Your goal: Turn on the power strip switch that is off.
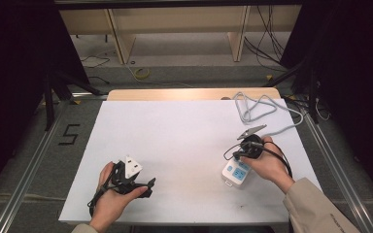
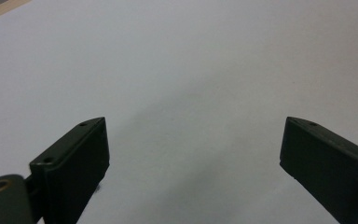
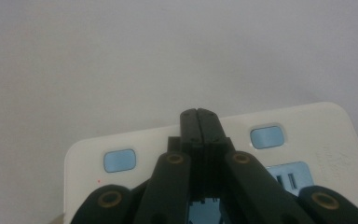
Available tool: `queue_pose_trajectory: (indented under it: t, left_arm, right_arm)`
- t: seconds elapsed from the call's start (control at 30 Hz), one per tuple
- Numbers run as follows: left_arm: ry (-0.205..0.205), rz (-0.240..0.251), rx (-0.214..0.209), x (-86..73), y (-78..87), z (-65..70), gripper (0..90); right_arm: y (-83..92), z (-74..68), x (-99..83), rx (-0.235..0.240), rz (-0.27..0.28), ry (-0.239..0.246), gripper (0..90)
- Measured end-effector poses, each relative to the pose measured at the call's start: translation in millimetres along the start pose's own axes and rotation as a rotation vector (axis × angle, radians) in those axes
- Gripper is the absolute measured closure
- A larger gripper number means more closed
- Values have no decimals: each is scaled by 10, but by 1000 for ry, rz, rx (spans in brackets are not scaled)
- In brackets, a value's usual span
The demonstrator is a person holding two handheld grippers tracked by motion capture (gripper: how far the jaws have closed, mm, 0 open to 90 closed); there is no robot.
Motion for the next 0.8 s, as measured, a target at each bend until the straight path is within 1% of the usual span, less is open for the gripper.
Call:
queue_pose_trajectory:
  t: [0.1, 0.2, 0.43, 0.8]
  left_arm:
    - [0, 0, 0, 1, 0, -1, 77]
    - [0, 1, 1, 1, -1, 0, 77]
    - [1, 1, 2, 0, 1, -1, 77]
    - [1, 0, 1, 0, -2, 3, 77]
  right_arm:
    - [0, -1, -4, 1, -4, -6, 900]
    - [-4, -4, -3, -4, -2, 1, 900]
    - [-8, -13, -7, -15, -8, 0, 900]
    - [-15, 3, -8, 4, -9, -9, 900]
Point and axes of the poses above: each handheld gripper's, and its own axes: y roughly backward along the jaws, x roughly out of its top, z roughly to its right, the point moved 6 cm from there along -y, roughly forward along the jaws, and after that the axes turned 10 degrees about -z, right-handed, at the moved point
